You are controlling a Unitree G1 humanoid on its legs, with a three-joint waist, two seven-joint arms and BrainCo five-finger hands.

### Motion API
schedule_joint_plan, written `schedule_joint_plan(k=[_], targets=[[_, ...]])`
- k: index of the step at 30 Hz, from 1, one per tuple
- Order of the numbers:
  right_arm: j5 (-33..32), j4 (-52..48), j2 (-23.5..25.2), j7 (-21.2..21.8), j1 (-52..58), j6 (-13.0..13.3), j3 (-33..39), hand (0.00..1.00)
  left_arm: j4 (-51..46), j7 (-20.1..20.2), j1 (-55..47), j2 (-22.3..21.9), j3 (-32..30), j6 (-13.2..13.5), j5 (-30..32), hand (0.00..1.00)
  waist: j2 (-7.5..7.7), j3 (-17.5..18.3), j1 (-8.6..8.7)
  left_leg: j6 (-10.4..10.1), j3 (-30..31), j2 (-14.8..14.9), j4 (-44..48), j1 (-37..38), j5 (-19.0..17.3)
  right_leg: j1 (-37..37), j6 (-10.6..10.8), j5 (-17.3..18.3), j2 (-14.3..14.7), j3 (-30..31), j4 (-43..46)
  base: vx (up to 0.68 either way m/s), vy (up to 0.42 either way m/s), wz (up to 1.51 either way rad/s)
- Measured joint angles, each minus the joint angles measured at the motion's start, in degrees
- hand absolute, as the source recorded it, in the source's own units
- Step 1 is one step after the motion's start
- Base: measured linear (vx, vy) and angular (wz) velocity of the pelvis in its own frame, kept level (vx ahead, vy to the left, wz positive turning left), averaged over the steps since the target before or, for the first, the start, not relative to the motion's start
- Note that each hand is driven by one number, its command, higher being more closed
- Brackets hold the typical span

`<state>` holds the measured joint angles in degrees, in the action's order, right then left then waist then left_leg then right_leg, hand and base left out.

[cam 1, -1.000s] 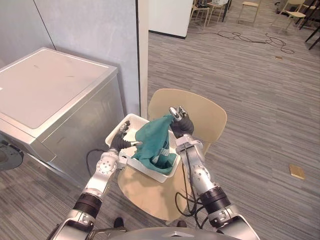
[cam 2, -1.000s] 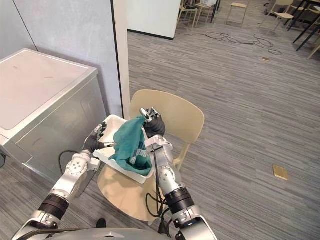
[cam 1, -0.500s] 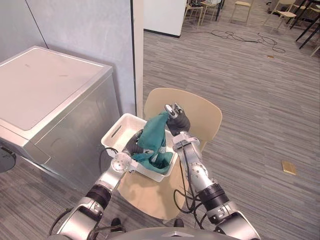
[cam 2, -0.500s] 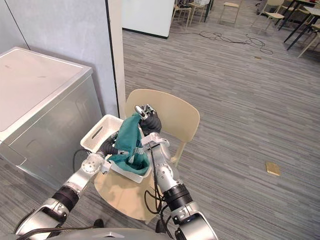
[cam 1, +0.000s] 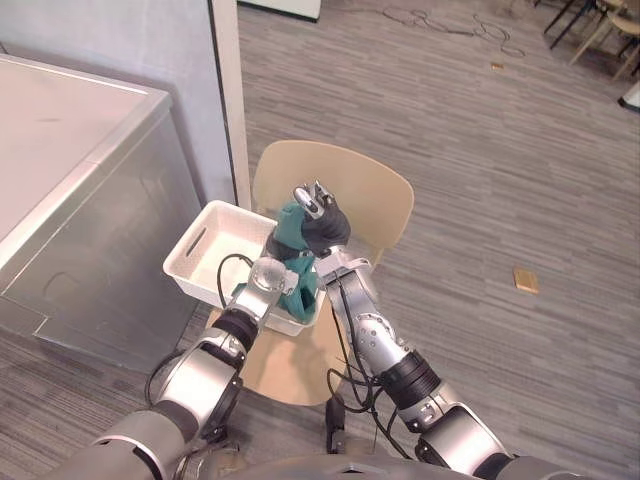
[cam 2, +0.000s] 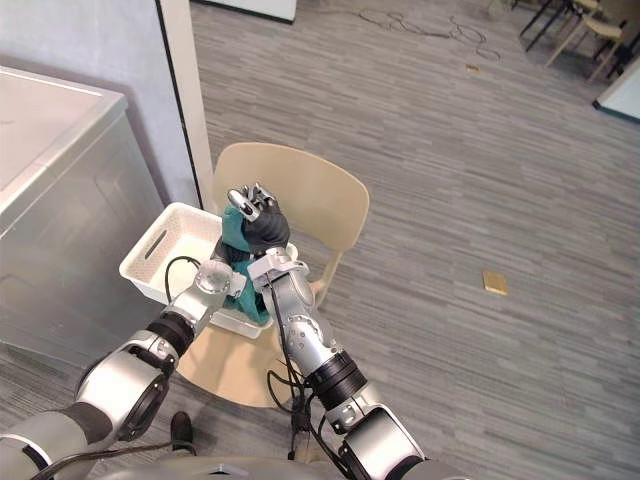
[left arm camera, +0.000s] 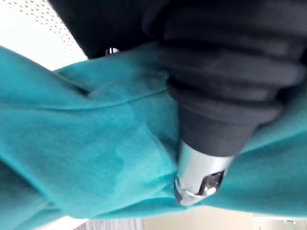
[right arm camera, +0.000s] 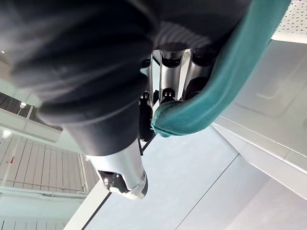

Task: Pick up the laundry basket with both hands and put the clothes into the washing machine.

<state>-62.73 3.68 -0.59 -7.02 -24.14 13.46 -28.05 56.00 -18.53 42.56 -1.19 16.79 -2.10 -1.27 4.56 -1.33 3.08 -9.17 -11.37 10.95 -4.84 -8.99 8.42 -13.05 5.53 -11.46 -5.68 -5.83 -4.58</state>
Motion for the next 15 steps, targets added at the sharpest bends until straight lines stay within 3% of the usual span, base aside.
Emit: schedule_joint_plan(k=[5, 15], targets=[[-0.1, -0.6, 0.1, -1.8, -1.4, 1.0, -1.1, 1.0, -1.1, -2.5, 0.9, -0.9, -0.3, 0.1, -6.1, 1.0, -0.08, -0.5, 0.47, -0.1, -1.5, 0.1, 0.0, 0.1, -0.1, -0.9, 0.0, -0.3, 0.1, 1.3, 0.0, -0.01, 0.001, -0.17], [0.0, -2.3, 0.2, -2.0, -1.3, 1.4, -1.2, 1.0, -5.1, -2.3, 0.8, -1.9, 3.6, 0.8, -12.1, 1.0, -0.14, -1.8, 0.31, -0.3, 0.3, 0.0, 0.0, 0.9, -0.3, 1.2, 0.0, 0.4, 0.0, -0.1, 0.0, -0.02, 0.008, 0.09]])
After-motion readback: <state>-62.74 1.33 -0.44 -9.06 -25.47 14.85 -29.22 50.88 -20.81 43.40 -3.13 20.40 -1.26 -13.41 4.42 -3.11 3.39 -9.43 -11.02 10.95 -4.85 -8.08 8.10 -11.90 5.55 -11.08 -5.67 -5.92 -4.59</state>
